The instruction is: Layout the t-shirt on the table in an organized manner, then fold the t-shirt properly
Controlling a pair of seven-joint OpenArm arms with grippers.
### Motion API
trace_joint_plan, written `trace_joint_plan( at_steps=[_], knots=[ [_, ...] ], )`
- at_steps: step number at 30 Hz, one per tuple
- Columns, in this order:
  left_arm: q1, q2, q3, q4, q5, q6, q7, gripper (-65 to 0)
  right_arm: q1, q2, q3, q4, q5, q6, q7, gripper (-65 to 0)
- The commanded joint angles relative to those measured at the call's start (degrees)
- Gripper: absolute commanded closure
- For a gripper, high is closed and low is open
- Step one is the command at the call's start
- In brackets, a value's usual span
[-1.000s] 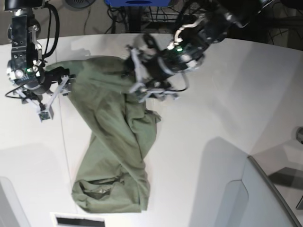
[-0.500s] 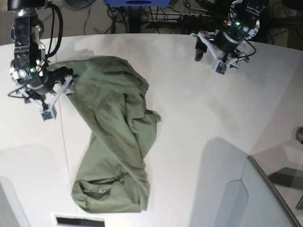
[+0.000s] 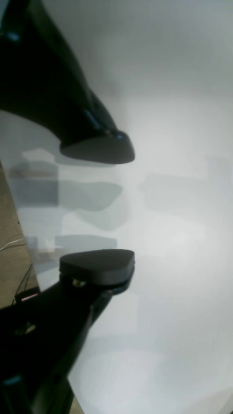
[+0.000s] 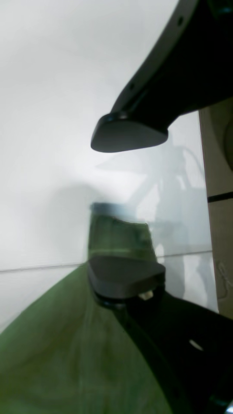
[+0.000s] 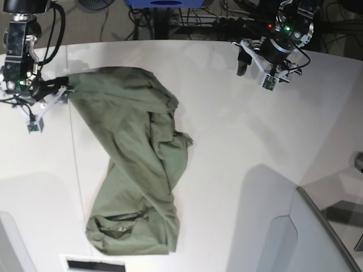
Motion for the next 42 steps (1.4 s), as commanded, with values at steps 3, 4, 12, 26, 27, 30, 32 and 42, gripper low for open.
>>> trace_joint_plan(
  at_steps=[3, 4, 12, 26, 27, 30, 32, 42],
  knots=[
    [-0.8, -0.4, -0.2, 0.7, -0.3, 0.3, -1.1, -38.8, 0.2, 0.4, 0.1, 0.0, -0.2, -0.1, 1.7, -46.8],
    [-0.9, -0.4, -0.2, 0.7, -0.3, 0.3, -1.1, -38.8, 0.2, 0.3, 0.1, -0.5, -0.2, -0.1, 1.6, -46.8],
    [-1.0, -0.4, -0.2, 0.7, -0.3, 0.3, -1.1, -38.8, 0.5, -0.7, 0.1, -4.6, -0.1, -0.1, 1.9, -44.4],
    [-1.0, -0.3, -0.2, 0.6, -0.3, 0.3, -1.1, -38.8, -1.4, -0.9, 0.0, 2.9, -0.1, -0.1, 1.3, -1.2],
    [-1.0, -0.2, -0.2, 0.6, -0.4, 0.3, -1.2, -38.8, -2.2, -1.4, -0.1, 5.0, -0.1, -0.1, 0.5, -1.1],
    [-1.1, -0.1, -0.2, 0.6, -0.4, 0.3, -1.4, -38.8, -4.7, -3.2, -0.3, 13.3, -0.2, -0.1, -2.2, -0.9],
    [-2.3, 1.6, -0.1, 0.6, -0.3, 0.3, -1.4, -38.8, -6.3, -3.0, -1.9, 19.8, -0.2, -0.1, -2.9, -0.9],
    [-9.6, 6.2, 14.6, -0.7, 9.0, 0.7, -1.4, -38.8, -7.0, -1.9, -0.6, 28.7, -0.2, -0.1, -2.6, -0.8]
  ],
)
